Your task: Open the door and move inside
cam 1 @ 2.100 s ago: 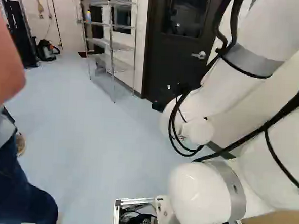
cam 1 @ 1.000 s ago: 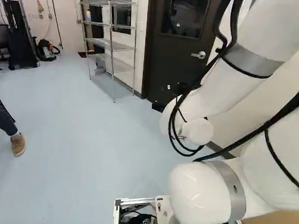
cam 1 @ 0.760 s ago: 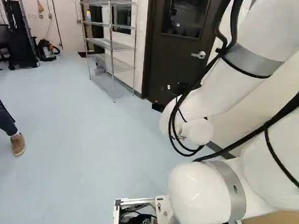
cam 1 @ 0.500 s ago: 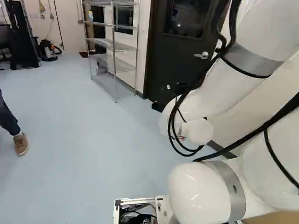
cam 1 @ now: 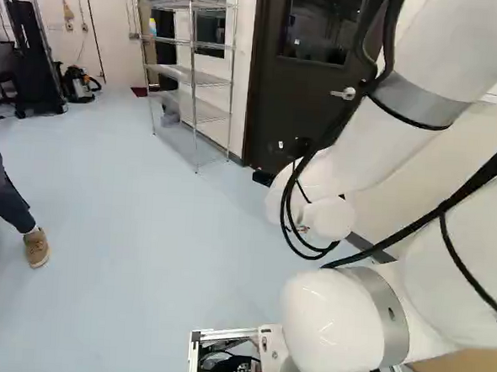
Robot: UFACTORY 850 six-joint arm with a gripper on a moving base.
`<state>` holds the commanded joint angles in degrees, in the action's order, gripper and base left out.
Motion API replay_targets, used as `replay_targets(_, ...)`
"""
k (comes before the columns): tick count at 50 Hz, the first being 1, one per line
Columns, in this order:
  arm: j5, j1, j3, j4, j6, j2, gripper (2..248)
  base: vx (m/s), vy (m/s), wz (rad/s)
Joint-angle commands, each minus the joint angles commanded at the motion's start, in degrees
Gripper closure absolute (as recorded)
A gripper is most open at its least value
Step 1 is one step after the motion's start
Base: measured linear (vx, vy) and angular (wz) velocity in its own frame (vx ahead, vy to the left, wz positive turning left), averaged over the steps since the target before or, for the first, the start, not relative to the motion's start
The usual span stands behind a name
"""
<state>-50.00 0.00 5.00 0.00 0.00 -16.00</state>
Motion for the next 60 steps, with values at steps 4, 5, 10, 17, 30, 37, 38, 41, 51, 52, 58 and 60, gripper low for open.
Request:
replay_targets(4,0.00,0.00,0.00,0.00,0.00,0.00,3,0.116,0.136,-0.025)
replay_targets(5,0.00,0.00,0.00,0.00,0.00,0.00,3,0.125,0.129,-0.041)
replay_targets(10,0.00,0.00,0.00,0.00,0.00,0.00,3,0.137,0.116,-0.120)
replay_targets(17,0.00,0.00,0.00,0.00,0.00,0.00,3,0.136,0.091,-0.223)
replay_targets(30,0.00,0.00,0.00,0.00,0.00,0.00,3,0.154,0.086,-0.243)
replay_targets(37,0.00,0.00,0.00,0.00,0.00,0.00,3,0.154,0.090,-0.239)
replay_targets(38,0.00,0.00,0.00,0.00,0.00,0.00,3,0.154,0.080,-0.237)
replay_targets(41,0.00,0.00,0.00,0.00,0.00,0.00,3,0.158,0.085,-0.236)
replay_targets(51,0.00,0.00,0.00,0.00,0.00,0.00,3,0.179,0.094,-0.243)
replay_targets(52,0.00,0.00,0.00,0.00,0.00,0.00,3,0.193,0.090,-0.242)
replay_targets(58,0.00,0.00,0.00,0.00,0.00,0.00,3,0.183,0.093,-0.239)
replay_targets(60,0.00,0.00,0.00,0.00,0.00,0.00,3,0.199,0.088,-0.269)
